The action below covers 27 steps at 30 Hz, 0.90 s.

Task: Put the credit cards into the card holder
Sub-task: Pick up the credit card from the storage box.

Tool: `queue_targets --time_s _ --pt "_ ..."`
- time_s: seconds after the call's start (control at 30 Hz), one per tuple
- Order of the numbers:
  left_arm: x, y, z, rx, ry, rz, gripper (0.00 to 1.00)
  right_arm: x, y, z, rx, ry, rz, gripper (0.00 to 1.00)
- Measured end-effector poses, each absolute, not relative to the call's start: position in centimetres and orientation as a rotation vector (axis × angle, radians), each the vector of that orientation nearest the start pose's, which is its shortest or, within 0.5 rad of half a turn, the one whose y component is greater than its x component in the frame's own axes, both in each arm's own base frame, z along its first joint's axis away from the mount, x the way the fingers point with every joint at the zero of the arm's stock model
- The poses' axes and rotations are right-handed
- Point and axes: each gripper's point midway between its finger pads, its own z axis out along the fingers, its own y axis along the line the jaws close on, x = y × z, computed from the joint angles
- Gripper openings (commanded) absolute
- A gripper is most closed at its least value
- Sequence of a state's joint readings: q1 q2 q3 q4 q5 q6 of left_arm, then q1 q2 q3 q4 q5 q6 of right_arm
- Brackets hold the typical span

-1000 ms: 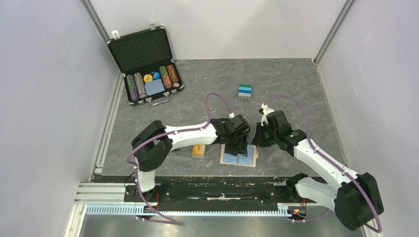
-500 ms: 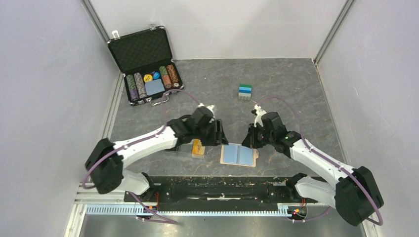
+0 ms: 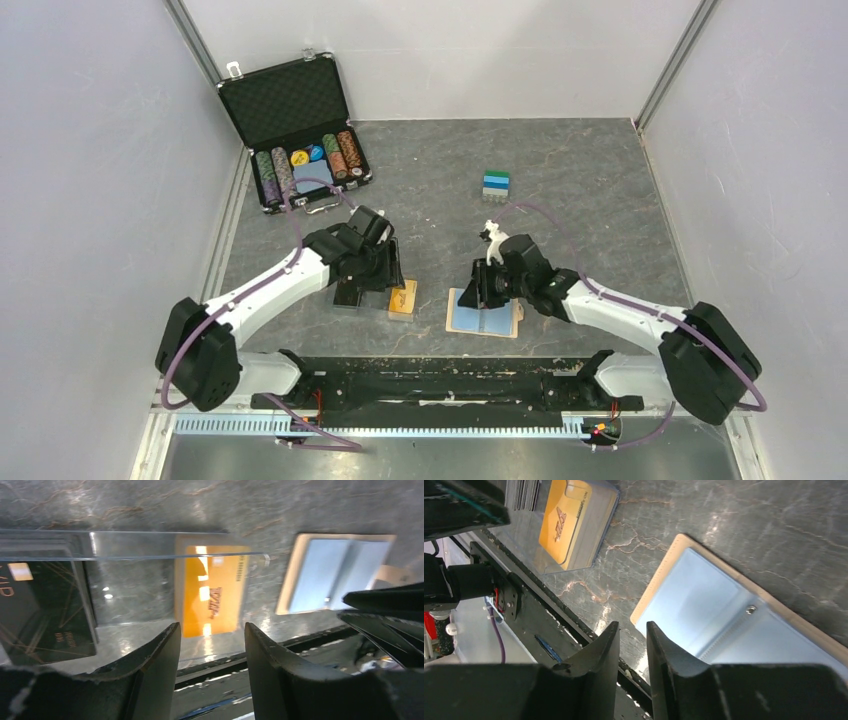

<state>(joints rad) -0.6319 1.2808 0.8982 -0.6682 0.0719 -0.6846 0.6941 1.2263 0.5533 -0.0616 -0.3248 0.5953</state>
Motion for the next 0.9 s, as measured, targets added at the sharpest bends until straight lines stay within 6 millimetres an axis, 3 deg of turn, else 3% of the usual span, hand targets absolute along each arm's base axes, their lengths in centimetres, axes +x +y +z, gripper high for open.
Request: queue_targets --time_s 0.23,0.4,0.5,0.9 --pt "20.8 -18.9 6.9 -0.01 2.84 -0.349 0.45 18.2 28.3 7.7 -0.348 2.461 1.038 0.34" --pt "20.8 -18.9 5.6 -0.01 2.874 -0.317 0.34 18.2 28.8 8.0 -0.352 2.448 1.051 0.34" --pt "20.8 -18.9 5.2 -0.009 2.886 -0.308 0.27 18.2 28.8 8.0 -0.352 2.45 1.05 0.34" --pt "21.0 -19.4 4.9 0.009 2.879 -0.322 0.15 18.2 28.7 7.8 -0.352 2.455 1.04 0.33"
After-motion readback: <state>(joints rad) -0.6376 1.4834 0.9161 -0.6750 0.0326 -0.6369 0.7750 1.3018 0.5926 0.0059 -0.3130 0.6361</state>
